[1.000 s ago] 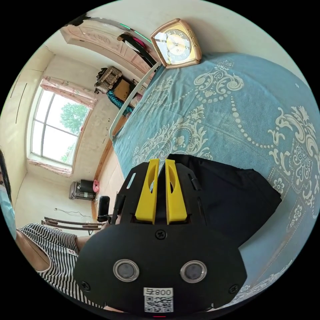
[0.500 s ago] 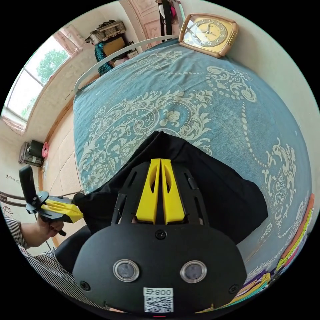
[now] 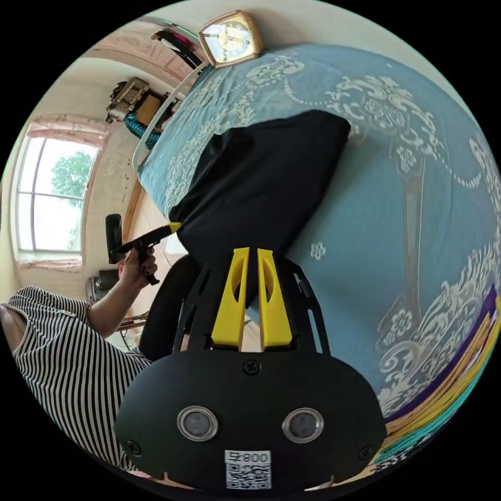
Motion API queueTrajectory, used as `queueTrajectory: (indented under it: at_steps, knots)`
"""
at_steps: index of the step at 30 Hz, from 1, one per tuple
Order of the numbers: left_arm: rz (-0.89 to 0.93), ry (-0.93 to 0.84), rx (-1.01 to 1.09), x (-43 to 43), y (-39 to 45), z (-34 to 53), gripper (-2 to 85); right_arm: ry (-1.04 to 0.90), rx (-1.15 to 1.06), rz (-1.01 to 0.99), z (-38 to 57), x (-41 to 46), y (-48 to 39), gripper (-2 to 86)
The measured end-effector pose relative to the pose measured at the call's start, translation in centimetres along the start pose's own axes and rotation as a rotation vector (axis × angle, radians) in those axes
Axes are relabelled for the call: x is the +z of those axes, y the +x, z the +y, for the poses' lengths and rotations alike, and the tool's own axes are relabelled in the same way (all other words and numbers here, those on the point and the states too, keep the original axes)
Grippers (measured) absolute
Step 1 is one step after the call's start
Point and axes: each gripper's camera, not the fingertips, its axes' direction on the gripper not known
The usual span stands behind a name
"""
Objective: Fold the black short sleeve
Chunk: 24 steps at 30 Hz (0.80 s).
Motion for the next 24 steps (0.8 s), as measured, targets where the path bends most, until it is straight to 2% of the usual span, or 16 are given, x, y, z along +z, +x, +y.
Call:
queueTrajectory:
  at_steps: [4,7,10,13,17,21,24]
  knots:
    - [-0.025,0.0,0.078,0.3,2.4,0.2,0.2,-0.027,0.115,-0.075,4.2,1.3,2.9,5.6]
    - [-0.118,-0.105,0.094,2.4,2.9,-0.2,0.3,-0.035,0.127,-0.089,4.6,2.7,4.2,4.9]
    - [-0.058,-0.092,0.053,2.8,2.5,-0.2,0.6,-0.011,0.135,-0.179,5.2,2.6,6.4,3.4]
    - [-0.021,-0.109,0.197,3.3,5.8,0.2,1.4,0.013,0.149,-0.238,6.3,2.3,8.2,1.9]
    - [0.07,-0.309,0.386,7.9,11.4,0.7,3.1,0.033,0.183,-0.329,7.0,2.0,10.3,1.2]
    - [0.16,-0.444,0.334,11.6,12.8,0.7,4.5,0.079,0.203,-0.454,8.1,0.9,12.5,0.9]
    - [0.372,-0.431,0.146,13.2,10.7,0.6,4.0,0.082,0.187,-0.463,8.5,0.2,13.5,0.9]
